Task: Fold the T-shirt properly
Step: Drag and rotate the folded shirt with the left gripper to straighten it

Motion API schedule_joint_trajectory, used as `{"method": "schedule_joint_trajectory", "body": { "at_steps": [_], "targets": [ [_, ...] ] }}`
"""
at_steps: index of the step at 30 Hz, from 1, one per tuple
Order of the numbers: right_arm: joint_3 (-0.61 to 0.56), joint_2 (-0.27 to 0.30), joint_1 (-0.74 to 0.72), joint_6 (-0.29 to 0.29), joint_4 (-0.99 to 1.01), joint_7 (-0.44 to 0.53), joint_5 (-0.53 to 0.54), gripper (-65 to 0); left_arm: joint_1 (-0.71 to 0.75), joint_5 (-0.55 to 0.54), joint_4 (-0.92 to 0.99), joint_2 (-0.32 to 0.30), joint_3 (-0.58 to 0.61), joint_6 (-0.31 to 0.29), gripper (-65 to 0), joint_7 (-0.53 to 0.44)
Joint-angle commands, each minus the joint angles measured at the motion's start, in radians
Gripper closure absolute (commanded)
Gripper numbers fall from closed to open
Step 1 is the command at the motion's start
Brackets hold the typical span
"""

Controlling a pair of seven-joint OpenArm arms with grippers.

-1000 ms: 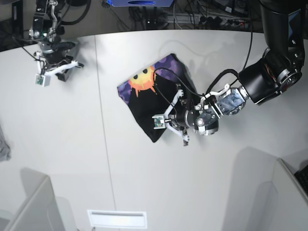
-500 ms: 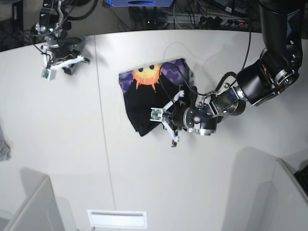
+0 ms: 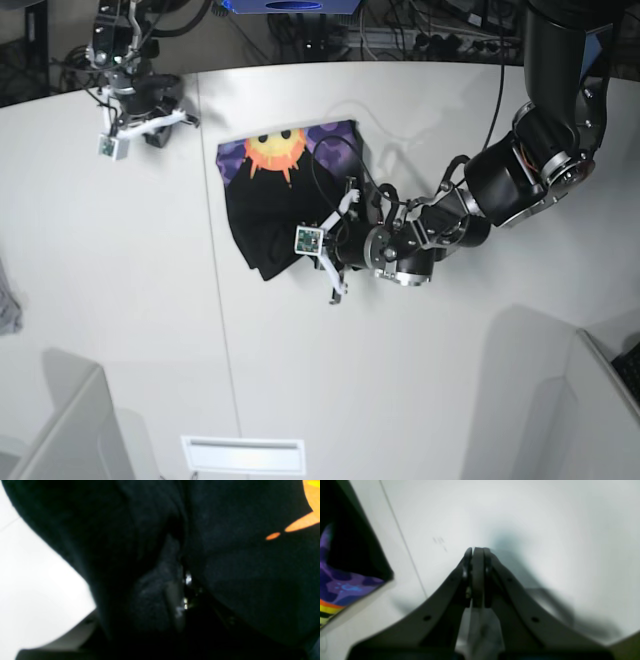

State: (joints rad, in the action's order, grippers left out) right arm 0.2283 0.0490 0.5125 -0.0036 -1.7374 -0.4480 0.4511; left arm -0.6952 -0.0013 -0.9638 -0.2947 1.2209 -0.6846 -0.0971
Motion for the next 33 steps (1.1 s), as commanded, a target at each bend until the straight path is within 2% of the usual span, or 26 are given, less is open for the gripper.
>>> {"method": "schedule_joint_trajectory", "body": {
  "at_steps": [1, 6, 12, 16, 20, 22, 27, 29, 31, 33],
  "targets": [
    [-0.016, 0.002, -0.002, 0.006, -0.009, 0.001, 0.005, 0.0, -0.025, 0.034, 0.016, 0.005, 0.006, -0.014, 0.0, 0.029],
    [-0.043, 0.002, -0.062, 0.006, -0.008, -0.002, 0.004, 0.0, -0.082, 0.028, 0.085, 0.022, 0.106, -0.014, 0.0, -0.034],
    [-0.186, 0.041, -0.082, 0.003, -0.008, -0.005, 0.002, 0.0, -0.087, 0.024, 0.101, 0.021, 0.113, -0.014, 0.0, -0.053],
    [-0.224, 0.032, -0.062, 0.001, -0.009, -0.004, 0.002, 0.0, -0.087, 0.022, 0.101, 0.022, 0.112, -0.014, 0.0, -0.056],
    [-0.226, 0.012, -0.039, 0.000, -0.009, -0.002, 0.001, 0.0, -0.076, 0.022, 0.099, 0.028, 0.010, -0.014, 0.0, -0.053],
    [-0.226, 0.010, -0.038, 0.000, -0.009, -0.004, -0.033, 0.0, -0.076, 0.022, 0.101, 0.048, -0.029, -0.014, 0.0, -0.049],
    [-0.228, -0.018, -0.036, 0.001, -0.009, -0.005, -0.104, 0.0, -0.074, 0.022, 0.099, 0.051, -0.051, -0.014, 0.0, -0.048],
    [-0.255, -0.018, -0.036, 0.001, -0.009, -0.005, -0.108, 0.0, -0.074, -0.016, 0.099, 0.053, -0.051, -0.014, 0.0, -0.046],
    [-0.275, -0.013, -0.036, 0.001, -0.009, -0.005, -0.108, 0.0, -0.083, -0.096, 0.092, 0.053, -0.051, -0.014, -8.4, -0.042],
    [-0.281, -0.013, -0.038, 0.001, -0.008, -0.005, -0.108, 0.0, -0.093, -0.164, 0.072, 0.053, -0.054, -0.014, -19.7, 0.017]
  ]
}}
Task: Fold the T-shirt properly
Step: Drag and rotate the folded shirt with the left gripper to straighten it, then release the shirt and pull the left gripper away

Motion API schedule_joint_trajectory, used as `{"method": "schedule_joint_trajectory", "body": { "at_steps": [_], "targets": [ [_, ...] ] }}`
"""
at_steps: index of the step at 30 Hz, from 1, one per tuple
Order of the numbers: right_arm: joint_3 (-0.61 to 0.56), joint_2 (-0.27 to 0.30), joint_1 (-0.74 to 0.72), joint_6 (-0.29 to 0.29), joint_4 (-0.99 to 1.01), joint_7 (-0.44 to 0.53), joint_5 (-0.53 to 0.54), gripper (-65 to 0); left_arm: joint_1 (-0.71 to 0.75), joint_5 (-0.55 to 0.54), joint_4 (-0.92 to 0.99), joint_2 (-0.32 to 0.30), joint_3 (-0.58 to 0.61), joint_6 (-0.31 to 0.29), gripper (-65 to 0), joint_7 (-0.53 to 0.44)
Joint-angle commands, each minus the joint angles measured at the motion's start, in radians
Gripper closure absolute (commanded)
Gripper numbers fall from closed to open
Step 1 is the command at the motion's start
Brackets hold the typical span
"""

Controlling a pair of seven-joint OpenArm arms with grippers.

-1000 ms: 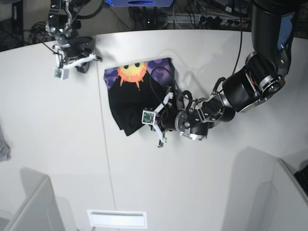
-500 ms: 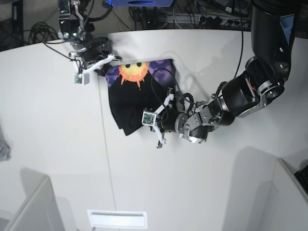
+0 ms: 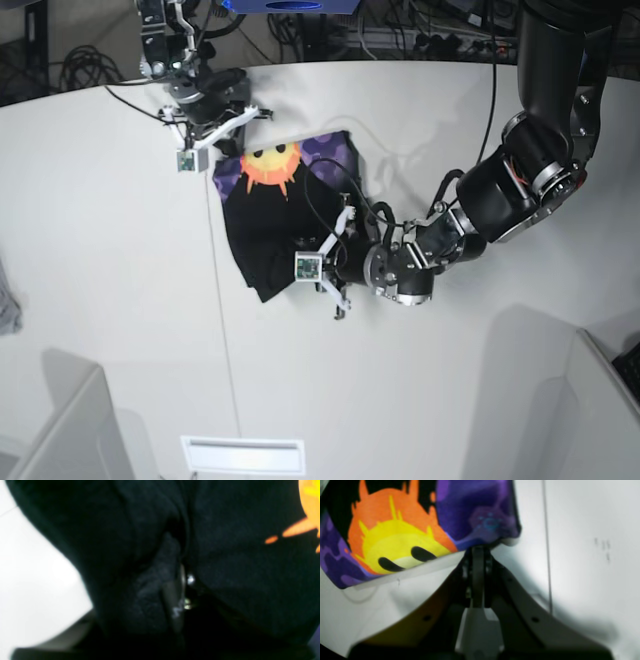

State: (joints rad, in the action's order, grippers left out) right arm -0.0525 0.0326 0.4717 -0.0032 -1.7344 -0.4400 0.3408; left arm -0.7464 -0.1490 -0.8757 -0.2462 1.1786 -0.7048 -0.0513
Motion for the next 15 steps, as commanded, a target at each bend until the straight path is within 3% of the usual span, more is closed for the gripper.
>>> {"method": "schedule_joint_trajectory", "body": {
  "at_steps": [1, 4, 7, 10, 15],
  "targets": [
    [0.000, 0.003, 0.003, 0.001, -0.011, -0.013, 0.002, 0.0, -0.057, -0.037, -0.035, 0.005, -0.009, 0.007, -24.7, 0.003],
    [0.000, 0.003, 0.003, 0.001, -0.011, -0.013, 0.002, 0.0, -0.072, -0.074, -0.084, -0.002, -0.018, 0.007, -38.7, 0.072],
    [-0.010, 0.003, 0.011, 0.001, -0.011, -0.013, 0.002, 0.0, -0.083, -0.111, -0.107, -0.003, -0.068, 0.007, -46.7, 0.098],
    [-0.013, 0.002, 0.017, 0.001, -0.016, -0.013, 0.002, 0.0, -0.084, -0.176, -0.136, -0.003, -0.190, 0.007, -48.9, 0.150],
    [-0.004, 0.005, 0.026, -0.001, -0.016, -0.012, 0.002, 0.0, -0.040, -0.329, -0.276, -0.032, -0.472, 0.007, -48.7, 0.348]
  ]
}}
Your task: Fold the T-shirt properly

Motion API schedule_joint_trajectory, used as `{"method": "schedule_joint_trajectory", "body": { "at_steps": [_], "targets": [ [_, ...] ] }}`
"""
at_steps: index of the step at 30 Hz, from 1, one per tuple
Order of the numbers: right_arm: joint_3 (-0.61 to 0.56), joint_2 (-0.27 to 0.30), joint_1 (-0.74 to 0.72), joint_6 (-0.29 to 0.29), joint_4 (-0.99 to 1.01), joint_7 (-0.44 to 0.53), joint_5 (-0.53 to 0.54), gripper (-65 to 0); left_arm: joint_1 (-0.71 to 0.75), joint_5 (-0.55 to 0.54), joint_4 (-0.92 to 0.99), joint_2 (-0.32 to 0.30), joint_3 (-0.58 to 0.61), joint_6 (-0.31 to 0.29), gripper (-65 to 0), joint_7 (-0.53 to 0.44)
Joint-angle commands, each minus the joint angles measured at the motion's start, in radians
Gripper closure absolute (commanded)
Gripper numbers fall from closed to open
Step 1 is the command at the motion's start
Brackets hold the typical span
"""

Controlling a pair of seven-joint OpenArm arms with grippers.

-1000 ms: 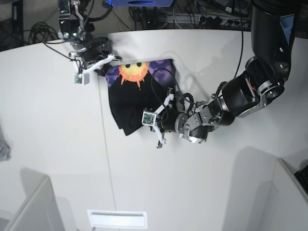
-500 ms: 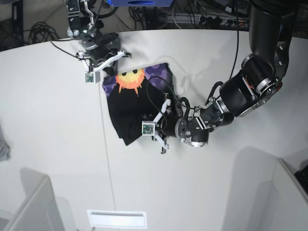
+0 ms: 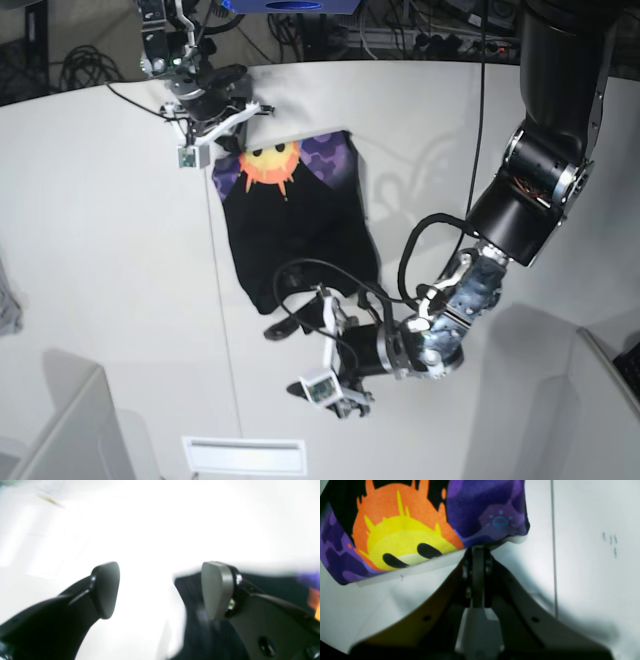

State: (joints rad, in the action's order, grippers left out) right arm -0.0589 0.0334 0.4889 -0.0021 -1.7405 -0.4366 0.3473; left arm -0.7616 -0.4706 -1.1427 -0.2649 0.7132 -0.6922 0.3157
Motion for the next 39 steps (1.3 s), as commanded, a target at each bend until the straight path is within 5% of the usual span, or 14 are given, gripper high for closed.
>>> {"method": "schedule_joint_trajectory", "body": {
  "at_steps": [1, 4, 6, 11, 18, 26, 34, 39],
  "targets": [
    [0.004, 0.006, 0.008, -0.002, -0.009, -0.015, -0.004, 0.0, -0.002, -0.032, -0.053, -0.030, -0.077, -0.006, -48.5, 0.024],
    [0.037, 0.023, 0.003, -0.002, -0.009, -0.015, -0.004, 0.0, 0.101, -0.064, -0.198, -0.075, -0.278, -0.006, -47.6, 0.147],
    [0.063, 0.027, -0.017, -0.002, -0.009, -0.017, -0.004, 0.0, 0.179, -0.061, -0.285, -0.101, -0.412, -0.006, -39.7, 0.216],
    [0.107, 0.052, -0.042, 0.000, -0.006, -0.017, -0.006, 0.0, 0.449, -0.061, -0.494, -0.176, -0.740, -0.006, 0.0, 0.303],
    [0.029, 0.110, -0.085, 0.000, -0.009, -0.017, -0.006, 0.0, 0.847, -0.061, -0.643, -0.281, -1.030, -0.006, 0.0, 0.300],
    [-0.083, 0.105, -0.068, -0.002, -0.011, -0.015, -0.006, 0.0, 1.071, -0.061, -0.644, -0.285, -1.286, -0.006, 0.0, 0.300],
    [-0.068, 0.109, -0.019, -0.003, -0.052, -0.014, -0.006, 0.0, 1.203, 0.071, -0.650, -0.281, -1.334, -0.006, 0.0, 0.293],
    [0.018, 0.112, 0.078, -0.003, -0.197, -0.015, -0.006, 0.0, 1.352, 0.201, -0.650, -0.245, -1.337, -0.006, 0.0, 0.106]
  ]
}}
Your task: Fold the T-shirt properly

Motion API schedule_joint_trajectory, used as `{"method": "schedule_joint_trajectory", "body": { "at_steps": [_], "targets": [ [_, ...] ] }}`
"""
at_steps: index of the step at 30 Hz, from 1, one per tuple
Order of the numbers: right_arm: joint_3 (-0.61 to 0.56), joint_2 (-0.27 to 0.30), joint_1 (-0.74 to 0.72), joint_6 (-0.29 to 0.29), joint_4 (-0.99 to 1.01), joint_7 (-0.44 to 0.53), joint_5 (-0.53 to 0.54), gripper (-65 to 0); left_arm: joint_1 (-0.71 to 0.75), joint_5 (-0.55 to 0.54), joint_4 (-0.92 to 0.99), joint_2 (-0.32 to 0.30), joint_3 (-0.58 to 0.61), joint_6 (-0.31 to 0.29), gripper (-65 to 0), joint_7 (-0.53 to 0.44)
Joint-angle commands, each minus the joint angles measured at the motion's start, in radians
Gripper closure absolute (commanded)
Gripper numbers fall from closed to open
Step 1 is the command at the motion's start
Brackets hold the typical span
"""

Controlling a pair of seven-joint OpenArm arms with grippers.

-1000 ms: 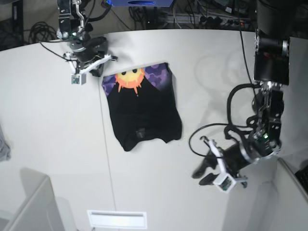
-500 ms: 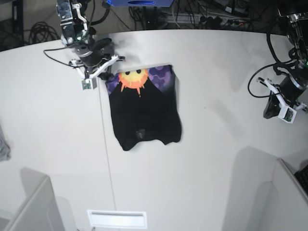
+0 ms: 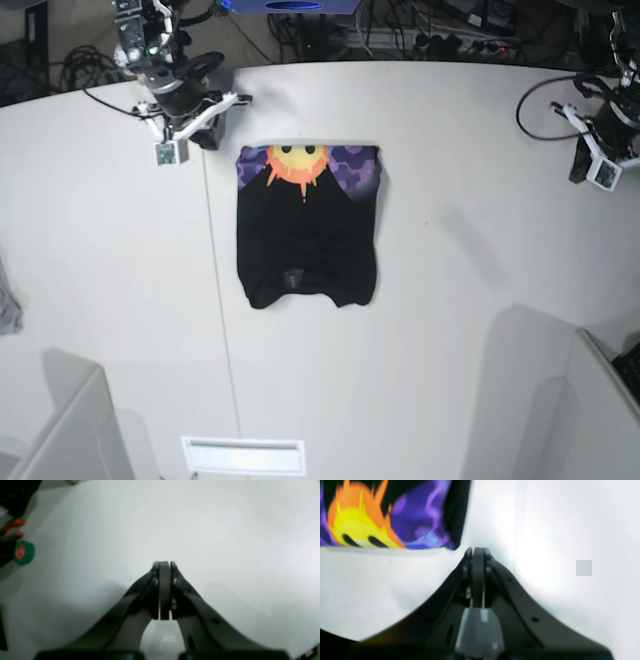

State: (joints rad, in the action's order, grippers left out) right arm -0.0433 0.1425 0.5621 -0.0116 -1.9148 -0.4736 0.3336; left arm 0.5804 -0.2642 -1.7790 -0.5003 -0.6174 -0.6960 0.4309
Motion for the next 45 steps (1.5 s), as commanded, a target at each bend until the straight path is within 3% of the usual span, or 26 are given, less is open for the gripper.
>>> {"method": "schedule_joint_trajectory", "body": {
  "at_steps": [1, 6, 12, 17, 22, 27, 28, 30, 35, 37, 39, 42, 43, 45],
  "targets": [
    [0.012, 0.003, 0.028, 0.006, -0.050, 0.020, 0.008, 0.0, 0.043, 0.003, -0.015, -0.002, -0.006, -0.002, 0.0, -0.039],
    [0.026, 0.003, 0.144, 0.008, -0.099, 0.020, 0.009, 0.0, 0.238, -0.045, -0.074, 0.048, -0.003, -0.002, 0.0, -0.057],
    [0.023, 0.001, 0.299, 0.009, -0.097, 0.020, 0.009, 0.0, 0.421, -0.198, -0.101, 0.058, 0.000, -0.002, 0.0, -0.057],
    [0.021, 0.003, 0.415, 0.009, -0.093, 0.019, 0.009, 0.0, 0.499, -0.198, -0.089, 0.059, 0.120, -0.002, 0.0, -0.063],
    [-0.019, -0.005, 0.375, 0.012, 0.128, -0.072, 0.011, 0.0, 0.408, -0.020, 0.077, 0.073, 0.410, -0.002, 0.0, -0.066],
    [-0.129, 0.001, 0.255, 0.017, 0.427, -0.067, 0.011, 0.0, 0.220, 0.154, 0.408, 0.168, 0.587, -0.002, 0.0, -0.068],
    [-0.155, 0.004, 0.235, 0.034, 0.475, -0.053, 0.011, 0.0, 0.184, 0.179, 0.469, 0.190, 0.607, -0.002, 0.0, -0.076],
    [-0.197, 0.033, 0.194, 0.127, 0.596, -0.001, 0.012, 0.0, 0.128, 0.227, 0.606, 0.239, 0.644, -0.001, 0.0, -0.159],
    [-0.223, 0.067, 0.048, 0.450, 0.947, 0.131, 0.011, 0.0, 0.017, 0.300, 0.962, 0.346, 0.782, 0.218, 0.0, -0.429],
    [-0.228, 0.078, -0.014, 0.537, 1.090, 0.204, 0.011, 0.0, -0.061, 0.308, 1.172, 0.395, 0.842, 0.304, 0.0, -0.519],
    [-0.234, 0.075, -0.080, 0.560, 1.263, 0.315, 0.009, 0.0, -0.164, 0.308, 1.453, 0.454, 0.881, 0.390, 0.0, -0.646],
    [-0.237, 0.044, -0.181, 0.539, 1.530, 0.517, 0.009, 0.0, -0.300, 0.308, 1.779, 0.523, 0.881, 0.471, 0.0, -0.852],
    [-0.237, 0.030, -0.215, 0.522, 1.618, 0.593, 0.009, 0.0, -0.333, 0.308, 1.779, 0.533, 0.881, 0.488, 0.0, -0.897],
    [-0.237, 0.009, -0.270, 0.480, 1.739, 0.717, 0.008, 0.0, -0.363, 0.308, 1.779, 0.538, 0.881, 0.516, 0.0, -0.881]
  ]
}}
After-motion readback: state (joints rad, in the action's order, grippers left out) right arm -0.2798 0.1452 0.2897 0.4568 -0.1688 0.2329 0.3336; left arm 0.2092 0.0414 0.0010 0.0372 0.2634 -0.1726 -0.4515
